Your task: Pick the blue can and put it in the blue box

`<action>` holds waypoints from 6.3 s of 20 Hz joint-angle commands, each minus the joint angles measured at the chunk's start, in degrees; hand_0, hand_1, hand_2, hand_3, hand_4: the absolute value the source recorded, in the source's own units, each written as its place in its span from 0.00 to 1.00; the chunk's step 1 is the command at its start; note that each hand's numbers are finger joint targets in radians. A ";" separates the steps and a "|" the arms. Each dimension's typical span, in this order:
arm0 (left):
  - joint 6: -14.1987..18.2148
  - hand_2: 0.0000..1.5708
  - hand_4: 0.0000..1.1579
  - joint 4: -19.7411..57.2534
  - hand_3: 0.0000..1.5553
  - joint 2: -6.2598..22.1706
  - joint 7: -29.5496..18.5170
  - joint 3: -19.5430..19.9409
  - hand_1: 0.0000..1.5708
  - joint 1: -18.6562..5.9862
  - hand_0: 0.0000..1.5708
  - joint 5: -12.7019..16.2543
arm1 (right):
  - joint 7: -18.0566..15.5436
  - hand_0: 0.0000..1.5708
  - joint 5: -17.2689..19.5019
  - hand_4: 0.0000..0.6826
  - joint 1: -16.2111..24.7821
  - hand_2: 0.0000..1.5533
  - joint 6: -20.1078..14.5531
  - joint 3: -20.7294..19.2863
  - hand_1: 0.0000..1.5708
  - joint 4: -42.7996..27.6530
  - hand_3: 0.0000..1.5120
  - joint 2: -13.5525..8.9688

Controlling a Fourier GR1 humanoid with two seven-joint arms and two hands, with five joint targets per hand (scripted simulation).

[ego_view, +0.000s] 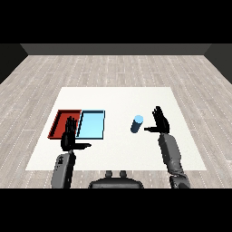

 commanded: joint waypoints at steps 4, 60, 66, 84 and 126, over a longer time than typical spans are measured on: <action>-1.12 0.00 0.00 3.38 0.00 1.37 -0.24 1.88 0.00 -3.78 0.00 1.46 | -3.37 0.00 0.54 0.00 0.95 0.00 0.75 0.68 0.00 4.63 0.00 0.51; 2.57 0.00 0.00 -2.34 0.00 -1.73 0.65 -1.17 0.00 -0.39 0.00 -1.15 | -12.05 0.97 6.45 0.85 -20.07 0.96 -7.95 1.42 0.97 37.10 0.96 4.50; 0.18 0.00 0.00 -3.74 0.00 1.44 1.68 1.25 0.00 -0.10 0.00 0.85 | -7.55 0.99 7.71 0.99 -21.21 0.96 -12.00 2.73 0.99 33.48 0.95 4.76; 1.85 0.00 0.00 8.47 0.00 -2.11 -1.15 -6.11 0.00 -3.13 0.00 -4.02 | -7.02 0.94 8.75 0.95 -18.03 0.93 -11.82 6.33 0.94 15.23 0.93 5.95; 22.43 0.00 0.00 24.94 0.00 -2.14 3.39 -32.51 0.00 -18.76 0.00 7.56 | 3.92 0.89 3.96 0.99 -5.11 0.93 -25.97 30.67 0.89 -18.50 0.93 10.70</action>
